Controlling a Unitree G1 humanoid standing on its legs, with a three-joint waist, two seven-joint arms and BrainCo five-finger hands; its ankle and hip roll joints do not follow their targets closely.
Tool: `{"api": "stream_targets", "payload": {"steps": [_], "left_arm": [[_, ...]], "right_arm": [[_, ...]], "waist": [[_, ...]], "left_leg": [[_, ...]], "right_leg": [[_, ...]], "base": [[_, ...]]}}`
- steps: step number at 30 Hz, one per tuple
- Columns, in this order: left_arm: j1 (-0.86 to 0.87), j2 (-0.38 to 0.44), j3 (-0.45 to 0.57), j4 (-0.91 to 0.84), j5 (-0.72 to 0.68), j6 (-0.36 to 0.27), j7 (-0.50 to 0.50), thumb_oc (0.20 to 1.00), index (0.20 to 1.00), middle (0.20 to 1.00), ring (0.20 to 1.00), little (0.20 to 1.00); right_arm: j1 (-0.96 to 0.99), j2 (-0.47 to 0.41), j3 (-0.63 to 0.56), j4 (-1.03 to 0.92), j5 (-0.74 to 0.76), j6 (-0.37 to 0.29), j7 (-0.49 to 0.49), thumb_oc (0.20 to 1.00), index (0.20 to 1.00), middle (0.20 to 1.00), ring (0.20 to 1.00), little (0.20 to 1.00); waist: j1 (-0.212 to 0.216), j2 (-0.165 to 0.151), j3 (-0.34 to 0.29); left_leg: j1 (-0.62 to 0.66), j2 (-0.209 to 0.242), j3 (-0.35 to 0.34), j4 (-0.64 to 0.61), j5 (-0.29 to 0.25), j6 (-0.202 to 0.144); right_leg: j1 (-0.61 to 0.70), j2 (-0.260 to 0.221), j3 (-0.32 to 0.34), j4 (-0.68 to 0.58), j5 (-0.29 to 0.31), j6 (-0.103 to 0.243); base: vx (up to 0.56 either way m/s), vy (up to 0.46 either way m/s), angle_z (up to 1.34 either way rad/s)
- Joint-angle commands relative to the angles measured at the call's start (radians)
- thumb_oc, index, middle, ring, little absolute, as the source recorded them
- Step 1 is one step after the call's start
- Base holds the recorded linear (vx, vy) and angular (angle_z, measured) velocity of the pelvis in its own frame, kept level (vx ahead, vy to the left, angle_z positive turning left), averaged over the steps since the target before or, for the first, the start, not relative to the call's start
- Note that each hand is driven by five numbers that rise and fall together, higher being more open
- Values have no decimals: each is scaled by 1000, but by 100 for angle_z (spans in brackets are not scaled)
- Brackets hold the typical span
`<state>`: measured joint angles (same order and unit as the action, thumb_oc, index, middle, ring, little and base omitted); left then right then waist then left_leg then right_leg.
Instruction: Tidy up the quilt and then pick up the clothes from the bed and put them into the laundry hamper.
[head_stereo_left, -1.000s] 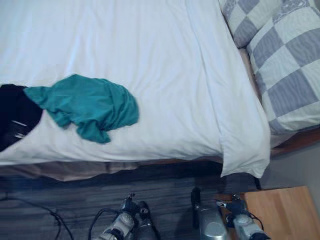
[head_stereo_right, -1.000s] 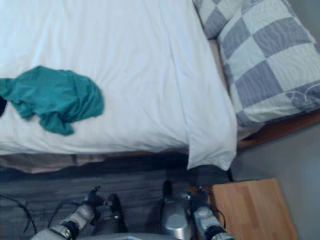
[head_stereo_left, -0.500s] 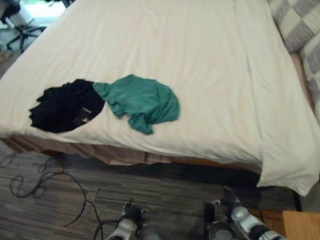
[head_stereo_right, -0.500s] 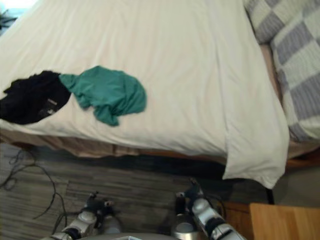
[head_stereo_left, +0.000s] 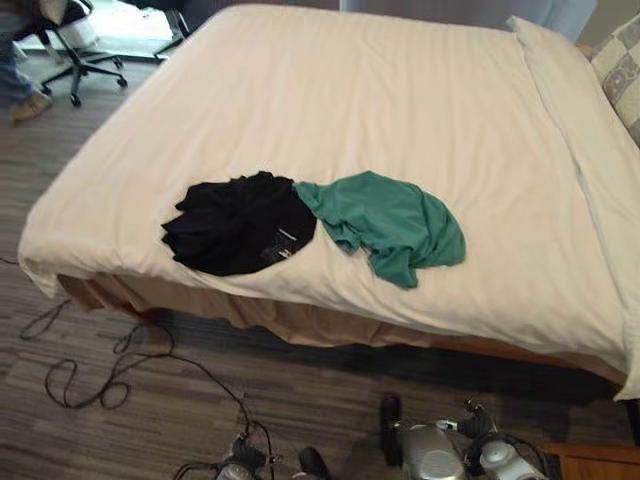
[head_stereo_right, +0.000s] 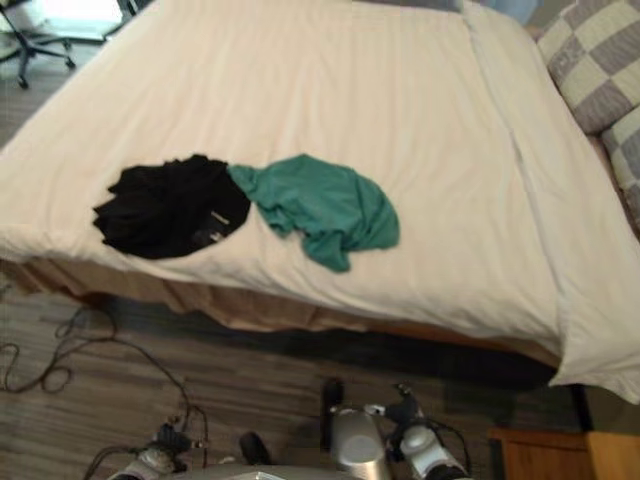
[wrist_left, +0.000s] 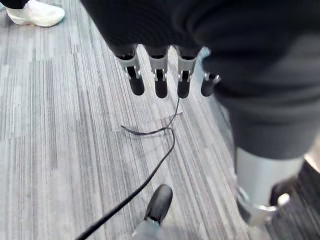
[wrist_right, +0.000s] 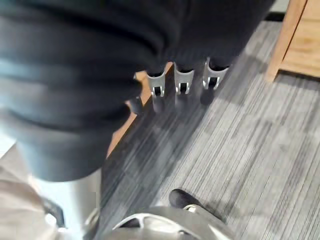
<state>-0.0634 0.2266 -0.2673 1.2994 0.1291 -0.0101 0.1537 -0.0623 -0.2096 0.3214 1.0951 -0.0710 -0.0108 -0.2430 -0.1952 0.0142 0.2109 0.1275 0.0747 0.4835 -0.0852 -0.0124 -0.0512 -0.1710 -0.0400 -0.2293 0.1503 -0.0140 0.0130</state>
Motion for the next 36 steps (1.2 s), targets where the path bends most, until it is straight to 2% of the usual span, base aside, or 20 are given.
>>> {"api": "stream_targets", "payload": {"steps": [1, 2, 3, 5, 7, 9, 10, 11, 12, 13, 14, 17, 19, 20, 22, 23, 25, 27, 31, 36], "left_arm": [[-115, 21, -38, -7, 2, -18, 11, 1000, 1000, 1000, 1000, 1000], [-117, 22, -38, -7, 1, -17, 11, 1000, 1000, 1000, 1000, 1000], [-122, 23, -44, -27, -4, -18, 19, 1000, 1000, 1000, 1000, 1000], [-130, 22, -55, -43, -9, -28, 25, 1000, 1000, 1000, 1000, 1000], [-132, 13, -63, -39, 6, -31, 23, 1000, 1000, 1000, 1000, 1000], [-125, 4, -77, -37, 25, -35, 21, 1000, 1000, 1000, 1000, 1000], [-125, 0, -83, -40, 31, -35, 20, 1000, 1000, 1000, 1000, 1000], [-125, 0, -83, -40, 31, -35, 20, 1000, 1000, 1000, 1000, 1000], [-118, -17, -94, -20, 51, -32, 18, 1000, 1000, 1000, 1000, 1000], [-131, -21, -104, -18, 72, -26, 12, 1000, 1000, 1000, 1000, 1000], [-131, -20, -104, -18, 72, -26, 12, 1000, 1000, 1000, 1000, 1000], [-169, -15, -120, -32, 82, -19, 24, 1000, 1000, 1000, 1000, 1000], [-189, -2, -104, -58, 54, -23, 32, 1000, 1000, 1000, 1000, 1000], [-189, 3, -100, -67, 48, -24, 34, 1000, 1000, 1000, 1000, 1000], [-186, 7, -96, -69, 45, -26, 36, 1000, 1000, 1000, 1000, 1000], [-160, 18, -92, -50, 64, -14, 31, 1000, 1000, 1000, 1000, 1000], [-151, 19, -85, -38, 64, -9, 34, 1000, 1000, 1000, 1000, 1000], [-130, 12, -78, -17, 51, -7, 43, 1000, 1000, 1000, 1000, 1000], [-71, -14, 1, 8, -48, -8, 54, 1000, 1000, 1000, 1000, 1000], [-47, -21, 28, 28, -68, -4, 65, 1000, 1000, 1000, 1000, 1000]], "right_arm": [[-63, 41, 62, 52, -16, 6, -3, 1000, 1000, 1000, 1000, 1000], [-65, 42, 61, 52, -16, 6, -3, 1000, 1000, 1000, 1000, 1000], [-67, 30, 59, 56, -12, 9, -5, 1000, 1000, 1000, 1000, 1000], [-72, 20, 57, 54, -12, 8, -6, 1000, 1000, 1000, 1000, 1000], [-77, 15, 69, 42, -34, 11, 4, 1000, 1000, 1000, 1000, 1000], [-73, 8, 80, 22, -52, 7, 13, 1000, 1000, 1000, 1000, 1000], [-70, 0, 89, 11, -67, 7, 13, 1000, 1000, 1000, 1000, 1000], [-70, 0, 89, 10, -67, 7, 13, 1000, 1000, 1000, 1000, 1000], [-59, 1, 108, -17, -104, 6, 27, 1000, 1000, 1000, 1000, 1000], [-50, 10, 110, -43, -130, 1, 30, 1000, 1000, 1000, 1000, 1000], [-50, 10, 110, -43, -130, 1, 30, 1000, 1000, 1000, 1000, 1000], [-95, 51, 157, -83, -146, 2, 34, 1000, 1000, 1000, 1000, 1000], [-126, 59, 173, -113, -148, -6, 40, 1000, 1000, 1000, 1000, 1000], [-135, 59, 188, -124, -162, -9, 42, 1000, 1000, 1000, 1000, 1000], [-141, 58, 206, -129, -180, -16, 45, 1000, 1000, 1000, 1000, 1000], [-117, 55, 221, -117, -192, -20, 40, 1000, 1000, 1000, 1000, 1000], [-115, 58, 218, -102, -185, -16, 37, 1000, 1000, 1000, 1000, 1000], [-105, 65, 192, -49, -147, -1, 25, 1000, 1000, 1000, 1000, 1000], [-70, 56, 80, 56, -52, 28, -7, 1000, 1000, 1000, 1000, 1000], [-55, 32, 1, 90, 21, 33, -35, 1000, 1000, 1000, 1000, 1000]], "waist": [[13, -46, 76], [13, -49, 76], [29, -59, 83], [33, -68, 84], [18, -55, 59], [23, -38, 35], [29, -27, 26], [29, -26, 24], [28, -16, 2], [8, -26, -13], [9, -25, -16], [11, -53, 4], [42, -47, 18], [46, -43, 20], [48, -41, 26], [45, -24, 45], [48, -19, 49], [55, -18, 44], [81, -5, 13], [85, -14, 26]], "left_leg": [[-128, 136, 32, 529, 70, -154], [-140, 141, 45, 534, 84, -141], [-190, 152, 4, 621, 106, -144], [-219, 183, -14, 594, 80, -129], [-152, 199, -5, 403, 41, -107], [-104, 209, -53, 122, 89, -106], [-103, 232, -98, 43, 137, -116], [-103, 233, -97, 38, 142, -116], [-80, 242, -169, -2, 114, -124], [-60, 212, -130, -2, 88, -126], [-64, 213, -129, -2, 90, -126], [-28, 156, -79, -2, 50, -97], [-16, 152, -31, -2, 37, -86], [-18, 147, -19, -2, 37, -81], [-26, 141, -18, -2, 41, -75], [-45, 103, -62, -2, 52, -49], [-46, 95, -65, -2, 49, -43], [-49, 76, -78, -2, 48, -42], [-37, 54, -92, -2, 55, -42], [-85, 77, -99, 89, 72, -67]], "right_leg": [[213, -2, 65, -216, -35, 20], [201, -3, 59, -215, -19, 12], [221, -10, 73, -236, -24, 5], [224, -46, 86, -238, -24, 30], [204, -89, 112, -238, -13, 82], [190, -122, 146, -238, -7, 122], [189, -135, 164, -238, -15, 134], [185, -133, 165, -238, -13, 133], [196, -164, 180, -238, -4, 154], [196, -201, 179, -238, 49, 175], [191, -200, 181, -238, 51, 174], [134, -240, 198, -196, 153, 199], [93, -255, 33, -164, 157, 180], [84, -246, -18, -129, 135, 171], [76, -212, -16, -80, 101, 164], [77, -45, 134, 20, -12, 145], [77, -20, 146, 48, -34, 131], [143, -13, 152, -32, -50, 98], [251, -37, 171, -234, -12, 99], [261, -58, 151, -238, -20, 93]], "base": [[126, -40, 17], [91, 13, -2], [44, 221, -44], [119, 320, -65], [160, 484, -67], [231, 605, -107], [154, 366, -109], [228, 576, -79], [218, 629, -69], [216, 631, -64], [96, 418, -52], [-2, 323, -33], [-82, 257, -103], [-103, 247, -88], [-105, 246, -34], [-102, 221, -5], [-85, 135, 27], [-33, -49, 77], [51, -91, 55], [-79, 42, 0]]}}
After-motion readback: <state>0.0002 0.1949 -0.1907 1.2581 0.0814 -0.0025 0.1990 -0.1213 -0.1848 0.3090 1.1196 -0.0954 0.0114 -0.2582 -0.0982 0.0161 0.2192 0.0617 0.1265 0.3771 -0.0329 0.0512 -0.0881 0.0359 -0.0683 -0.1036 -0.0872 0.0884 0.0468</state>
